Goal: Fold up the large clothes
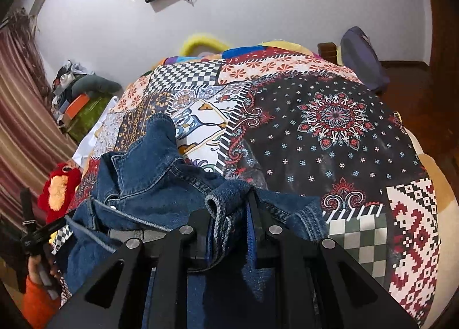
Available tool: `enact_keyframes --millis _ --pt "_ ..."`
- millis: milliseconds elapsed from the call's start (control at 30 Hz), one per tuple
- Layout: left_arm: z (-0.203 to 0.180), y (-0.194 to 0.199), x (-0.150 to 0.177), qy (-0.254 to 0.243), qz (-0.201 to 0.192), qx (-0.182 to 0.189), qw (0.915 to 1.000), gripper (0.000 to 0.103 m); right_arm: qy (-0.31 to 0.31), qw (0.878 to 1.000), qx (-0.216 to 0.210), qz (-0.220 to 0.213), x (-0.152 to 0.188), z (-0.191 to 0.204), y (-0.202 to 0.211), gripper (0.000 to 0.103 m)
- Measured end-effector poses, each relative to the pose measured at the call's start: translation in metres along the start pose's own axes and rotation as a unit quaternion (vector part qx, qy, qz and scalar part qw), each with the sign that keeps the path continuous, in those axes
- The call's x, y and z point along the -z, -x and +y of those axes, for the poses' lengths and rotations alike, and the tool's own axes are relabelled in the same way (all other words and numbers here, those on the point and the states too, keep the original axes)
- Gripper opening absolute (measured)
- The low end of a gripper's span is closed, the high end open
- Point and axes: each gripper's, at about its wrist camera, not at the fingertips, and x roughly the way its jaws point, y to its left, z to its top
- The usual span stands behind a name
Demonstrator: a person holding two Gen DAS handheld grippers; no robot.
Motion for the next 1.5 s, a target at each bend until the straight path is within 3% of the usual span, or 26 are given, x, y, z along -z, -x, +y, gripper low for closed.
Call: enact_keyframes --millis 67,233,333,367,400,433,467,500,567,667,733,867,933,1033,1167,1333,1500 --pt "0.006 -0.003 -0.004 0.017 0.016 0.015 0.9996 0.022 -0.003 1.0 0.001 -0.011 0.001 0.001 0.01 0.014" --pt "-0.006 -0.004 -0.008 -0.025 0.022 -0.013 0.9994 0.024 0.023 0.998 0.007 -0.054 -0.006 0.018 0.041 0.014" --pt "-0.001 0.0 -0.013 -0.029 0.033 -0.014 0.9989 0.028 0.034 0.996 0.037 -0.071 -0.011 0.027 0.053 0.014" --pt "0.001 0.001 -0.016 -0.031 0.033 -0.02 0.9987 0.028 0.035 0.995 0.054 -0.082 -0.011 0.027 0.057 0.014" --pt "0.004 0.005 -0.018 -0.034 0.031 -0.028 0.9985 0.028 0.038 0.987 0.11 -0.114 -0.011 0.027 0.066 0.014" --pt "0.008 0.01 -0.021 -0.034 0.028 -0.048 0.9979 0.028 0.042 0.97 0.184 -0.155 -0.011 0.025 0.08 0.014" --pt "0.013 0.017 -0.024 -0.031 0.02 -0.08 0.9961 0.028 0.036 0.958 0.219 -0.181 -0.012 0.019 0.094 0.014" --pt "0.017 0.025 -0.027 -0.033 0.011 -0.097 0.9946 0.029 0.026 0.956 0.221 -0.19 -0.013 0.012 0.105 0.014" --pt "0.024 0.04 -0.03 -0.037 -0.002 -0.104 0.9939 0.03 -0.003 0.968 0.188 -0.166 -0.019 -0.009 0.12 0.014" --pt "0.034 0.069 -0.032 -0.028 -0.019 -0.084 0.9959 0.041 -0.028 0.977 0.163 -0.132 -0.017 -0.028 0.131 0.014" --pt "0.035 0.086 -0.029 -0.03 -0.031 -0.072 0.9965 0.058 -0.025 0.981 0.156 -0.114 -0.011 -0.03 0.135 0.014" --pt "0.021 0.111 -0.01 -0.065 -0.038 -0.058 0.9955 0.072 0.004 0.988 0.133 -0.083 0.009 -0.016 0.131 0.014" --pt "0.009 0.116 -0.001 -0.088 -0.035 -0.049 0.9943 0.086 0.025 0.991 0.115 -0.069 0.021 -0.001 0.128 0.014" --pt "-0.012 0.118 0.016 -0.132 -0.035 -0.041 0.9898 0.096 0.061 0.993 0.091 -0.046 0.035 0.025 0.118 0.014" --pt "-0.036 0.103 0.033 -0.149 -0.019 -0.045 0.9877 0.1 0.106 0.993 0.06 -0.01 0.049 0.061 0.095 0.014" --pt "-0.056 0.069 0.041 -0.133 0.017 -0.001 0.991 0.1 0.12 0.992 0.016 0.04 0.059 0.094 0.056 0.014" --pt "-0.068 0.033 0.039 -0.136 0.038 -0.023 0.9897 0.1 0.12 0.987 -0.016 0.104 0.064 0.117 0.005 0.014"
